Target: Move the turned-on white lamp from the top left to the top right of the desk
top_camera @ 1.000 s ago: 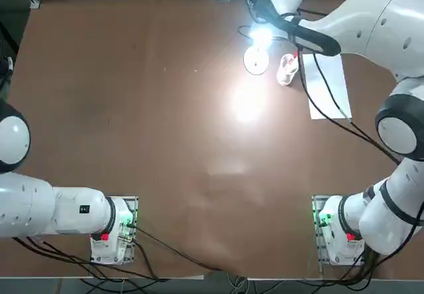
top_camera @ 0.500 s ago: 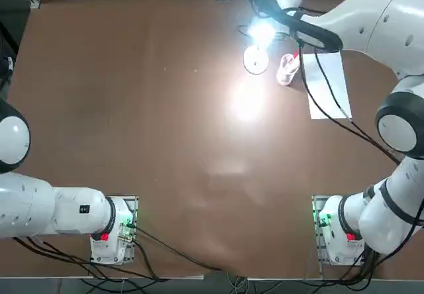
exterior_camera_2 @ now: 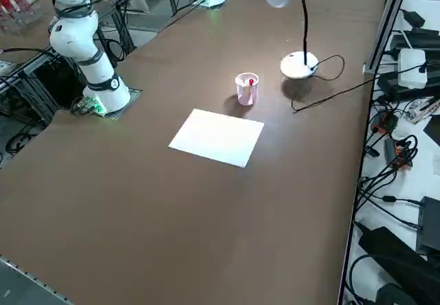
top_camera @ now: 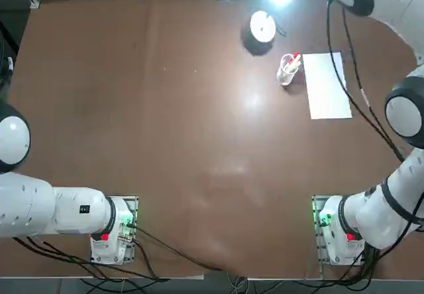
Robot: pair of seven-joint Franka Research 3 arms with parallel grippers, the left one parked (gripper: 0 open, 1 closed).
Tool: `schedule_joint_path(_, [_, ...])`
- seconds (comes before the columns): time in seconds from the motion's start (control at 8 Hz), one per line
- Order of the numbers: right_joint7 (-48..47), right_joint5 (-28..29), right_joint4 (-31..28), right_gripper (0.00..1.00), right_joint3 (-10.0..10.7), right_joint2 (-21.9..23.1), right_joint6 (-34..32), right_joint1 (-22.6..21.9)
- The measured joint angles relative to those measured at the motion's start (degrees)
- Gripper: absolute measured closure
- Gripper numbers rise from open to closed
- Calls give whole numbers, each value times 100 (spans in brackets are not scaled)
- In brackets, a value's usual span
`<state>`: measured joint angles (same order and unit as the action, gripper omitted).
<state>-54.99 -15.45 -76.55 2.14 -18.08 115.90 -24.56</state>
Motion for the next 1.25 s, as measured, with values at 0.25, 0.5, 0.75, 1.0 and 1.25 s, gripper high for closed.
schedule_joint_path(0.25, [0,21,194,27,24,27,-178,685])
schedule_joint_path(0.5, [228,29,203,27,31,51,-185,1631])
schedule_joint_path(0.75, [1266,27,119,27,35,22,-230,2519])
schedule_joint_path(1.0, [2171,35,-51,27,32,-65,-236,3121])
schedule_joint_path(1.25, [2220,34,-256,27,26,-230,-251,3334])
